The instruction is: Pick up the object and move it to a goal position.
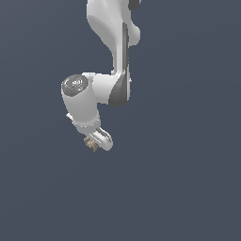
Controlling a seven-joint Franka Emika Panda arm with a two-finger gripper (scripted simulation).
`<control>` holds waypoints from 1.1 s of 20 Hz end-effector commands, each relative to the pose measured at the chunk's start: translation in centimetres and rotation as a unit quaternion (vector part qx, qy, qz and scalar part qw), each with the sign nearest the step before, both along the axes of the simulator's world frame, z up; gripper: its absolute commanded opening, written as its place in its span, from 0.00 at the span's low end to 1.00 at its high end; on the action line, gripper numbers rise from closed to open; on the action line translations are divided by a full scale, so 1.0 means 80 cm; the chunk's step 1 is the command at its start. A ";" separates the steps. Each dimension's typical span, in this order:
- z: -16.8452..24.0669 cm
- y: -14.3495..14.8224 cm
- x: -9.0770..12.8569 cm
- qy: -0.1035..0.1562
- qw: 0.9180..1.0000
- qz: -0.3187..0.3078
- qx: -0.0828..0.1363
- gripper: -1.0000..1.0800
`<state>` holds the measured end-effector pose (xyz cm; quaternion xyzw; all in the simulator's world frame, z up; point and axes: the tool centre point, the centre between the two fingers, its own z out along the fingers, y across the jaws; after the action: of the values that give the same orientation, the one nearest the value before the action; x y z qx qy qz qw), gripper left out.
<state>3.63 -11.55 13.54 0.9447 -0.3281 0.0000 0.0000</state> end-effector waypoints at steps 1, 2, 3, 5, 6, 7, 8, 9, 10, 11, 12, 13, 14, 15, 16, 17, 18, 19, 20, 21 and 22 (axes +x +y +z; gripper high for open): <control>0.031 -0.013 0.005 0.000 1.000 0.000 0.000 0.00; 0.044 -0.019 0.008 0.000 1.000 0.000 0.000 0.00; 0.056 -0.024 0.010 0.000 1.000 0.000 0.000 0.00; 0.080 -0.034 0.015 0.000 1.000 0.000 0.000 0.00; 0.090 -0.038 0.018 0.000 1.000 0.000 0.000 0.00; 0.100 -0.043 0.020 0.000 1.000 0.000 0.000 0.00; 0.109 -0.046 0.022 0.000 1.000 0.000 0.000 0.00; 0.117 -0.050 0.024 0.000 1.000 0.000 0.000 0.00; 0.125 -0.053 0.026 0.000 1.000 0.000 0.000 0.00; 0.131 -0.056 0.028 0.000 1.000 0.000 0.000 0.00; 0.137 -0.058 0.029 0.000 1.000 0.000 0.000 0.00; 0.143 -0.061 0.031 0.000 1.000 0.000 0.000 0.00; 0.148 -0.063 0.032 0.000 1.000 0.000 0.000 0.00; 0.152 -0.065 0.033 0.000 1.000 0.000 0.000 0.00; 0.155 -0.066 0.034 0.000 1.000 0.000 0.000 0.00; 0.158 -0.068 0.035 0.000 1.000 0.000 0.000 0.00; 0.161 -0.069 0.036 0.000 1.000 0.000 0.000 0.00; 0.163 -0.070 0.037 0.000 1.000 0.000 0.000 0.00; 0.164 -0.070 0.037 0.000 1.000 0.000 0.000 0.00; 0.165 -0.071 0.037 0.000 1.000 0.000 0.000 0.00; 0.165 -0.071 0.038 0.000 1.000 0.000 0.000 0.00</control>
<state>6.59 -17.17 26.65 0.9446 -0.3281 0.0004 0.0003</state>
